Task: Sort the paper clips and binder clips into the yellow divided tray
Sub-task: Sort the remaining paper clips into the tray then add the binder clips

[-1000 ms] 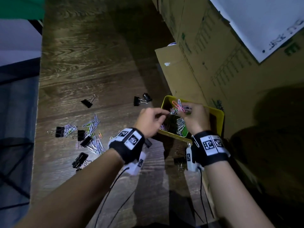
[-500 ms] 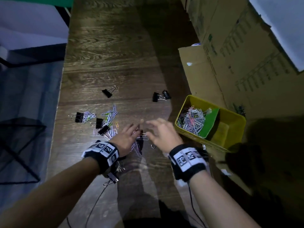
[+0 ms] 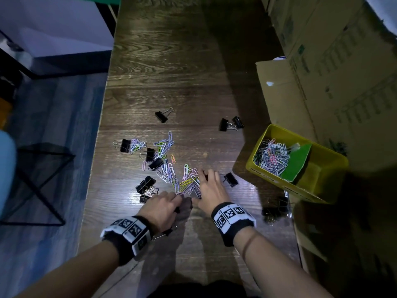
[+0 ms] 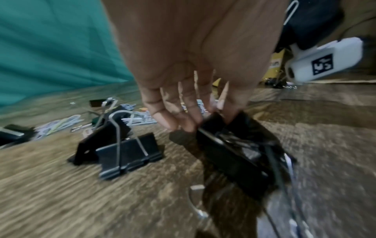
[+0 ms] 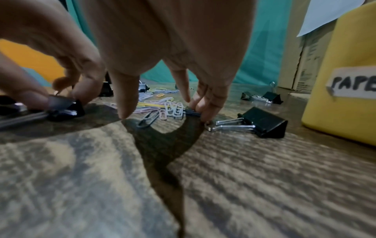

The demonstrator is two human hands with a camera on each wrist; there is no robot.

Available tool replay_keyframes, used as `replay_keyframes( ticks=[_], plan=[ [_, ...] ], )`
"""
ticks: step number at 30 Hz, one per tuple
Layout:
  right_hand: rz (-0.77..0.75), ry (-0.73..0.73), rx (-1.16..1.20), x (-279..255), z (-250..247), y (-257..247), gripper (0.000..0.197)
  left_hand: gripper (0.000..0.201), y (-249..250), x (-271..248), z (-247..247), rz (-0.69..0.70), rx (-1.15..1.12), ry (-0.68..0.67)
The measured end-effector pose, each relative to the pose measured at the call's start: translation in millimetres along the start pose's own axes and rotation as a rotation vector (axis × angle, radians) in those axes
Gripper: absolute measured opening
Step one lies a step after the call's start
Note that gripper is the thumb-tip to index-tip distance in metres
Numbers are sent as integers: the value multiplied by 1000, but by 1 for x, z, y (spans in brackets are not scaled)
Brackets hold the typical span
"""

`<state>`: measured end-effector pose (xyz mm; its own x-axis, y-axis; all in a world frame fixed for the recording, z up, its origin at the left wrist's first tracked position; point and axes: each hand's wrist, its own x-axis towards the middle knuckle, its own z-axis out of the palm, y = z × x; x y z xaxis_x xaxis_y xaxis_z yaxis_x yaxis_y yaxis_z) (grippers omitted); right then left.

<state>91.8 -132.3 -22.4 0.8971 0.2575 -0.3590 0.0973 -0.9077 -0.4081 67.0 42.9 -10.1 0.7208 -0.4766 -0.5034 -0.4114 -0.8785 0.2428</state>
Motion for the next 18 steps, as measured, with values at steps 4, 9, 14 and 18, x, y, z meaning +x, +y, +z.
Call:
replay_keyframes(
  ticks=[4, 9, 14, 18],
  plan=[
    [59, 17, -9, 1, 2, -3, 96, 36, -10, 5, -4, -103, -101, 7],
    [108, -5, -9, 5, 4, -9, 100, 25, 9, 34, -22, -89, -97, 15],
    [144, 36, 17, 1, 3, -2, 84, 69, 8, 56, -34, -34, 17, 99],
    [174, -8, 71, 3, -1, -2, 80, 77, 9, 68, -31, -62, 85, -10]
  ],
)
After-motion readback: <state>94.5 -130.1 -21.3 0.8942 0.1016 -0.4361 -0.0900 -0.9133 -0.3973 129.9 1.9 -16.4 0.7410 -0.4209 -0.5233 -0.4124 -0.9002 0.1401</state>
